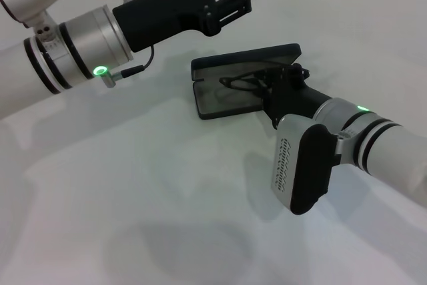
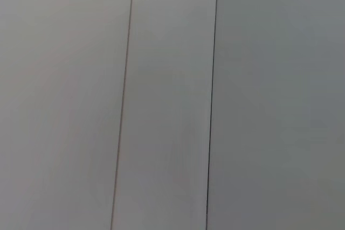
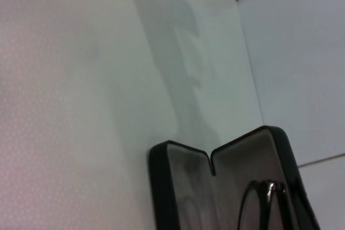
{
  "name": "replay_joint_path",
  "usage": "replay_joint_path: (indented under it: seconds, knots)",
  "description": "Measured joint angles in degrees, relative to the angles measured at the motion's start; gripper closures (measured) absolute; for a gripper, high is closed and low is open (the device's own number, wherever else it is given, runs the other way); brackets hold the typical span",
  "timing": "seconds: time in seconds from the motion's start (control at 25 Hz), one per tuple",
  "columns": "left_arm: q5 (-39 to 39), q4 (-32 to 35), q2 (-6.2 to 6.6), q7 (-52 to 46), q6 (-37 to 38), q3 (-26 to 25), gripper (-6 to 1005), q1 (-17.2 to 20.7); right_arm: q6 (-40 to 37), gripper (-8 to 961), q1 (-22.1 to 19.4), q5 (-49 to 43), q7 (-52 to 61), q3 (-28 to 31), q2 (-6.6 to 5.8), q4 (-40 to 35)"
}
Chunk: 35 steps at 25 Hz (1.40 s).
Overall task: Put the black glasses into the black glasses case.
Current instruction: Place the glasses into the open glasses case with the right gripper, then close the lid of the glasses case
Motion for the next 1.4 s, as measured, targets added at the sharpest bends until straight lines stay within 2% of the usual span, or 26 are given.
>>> replay_joint_path:
  seconds: [0.08, 0.48, 0.72, 0.88, 1.0, 1.16, 1.24, 1.28, 1.4]
  knots:
    - [-0.01, 0.01, 0.0, 0.0, 0.0, 0.0, 430, 0.06, 0.0, 711, 0.07, 1.18, 0.26, 0.1, 0.0, -0.41]
    - [-0.06, -0.04, 0.01, 0.0, 0.01, 0.0, 423, 0.34, -0.68, 710, -1.08, 4.17, 0.0, -0.94, -0.2, -3.68]
    - [0.03, -0.03, 0.24, 0.0, 0.01, 0.0, 419, 0.49, -7.94, 710, -3.27, 4.6, -0.1, 0.34, -0.66, -5.81]
    - [0.25, -0.04, 0.39, 0.0, 0.01, 0.0, 416, 0.51, -9.0, 710, -4.71, 4.56, -0.13, 0.92, -0.78, -7.35]
    - [0.35, -0.44, 0.44, -0.02, 0.01, 0.0, 414, 0.51, -12.64, 710, -6.84, 4.65, 0.11, 3.19, -1.0, -8.93]
    - [0.79, -2.45, 0.19, -0.82, -1.15, 0.0, 411, 0.48, -26.0, 711, -11.19, 6.21, 1.97, 10.13, -1.87, -10.07]
    - [1.54, -2.98, 0.16, -1.85, -3.22, 0.04, 409, 0.07, -37.97, 711, -13.48, 6.43, 6.43, 16.33, -3.32, -9.93]
    - [2.13, -3.05, 0.18, -2.58, -4.7, 0.07, 409, -0.31, -48.22, 711, -14.14, 6.16, 11.1, 21.46, -4.44, -8.32]
    - [5.18, -3.05, 0.37, -6.0, -12.5, 0.1, 407, -2.39, -71.39, 711, -13.26, 5.22, 20.65, 35.15, -6.23, 0.02]
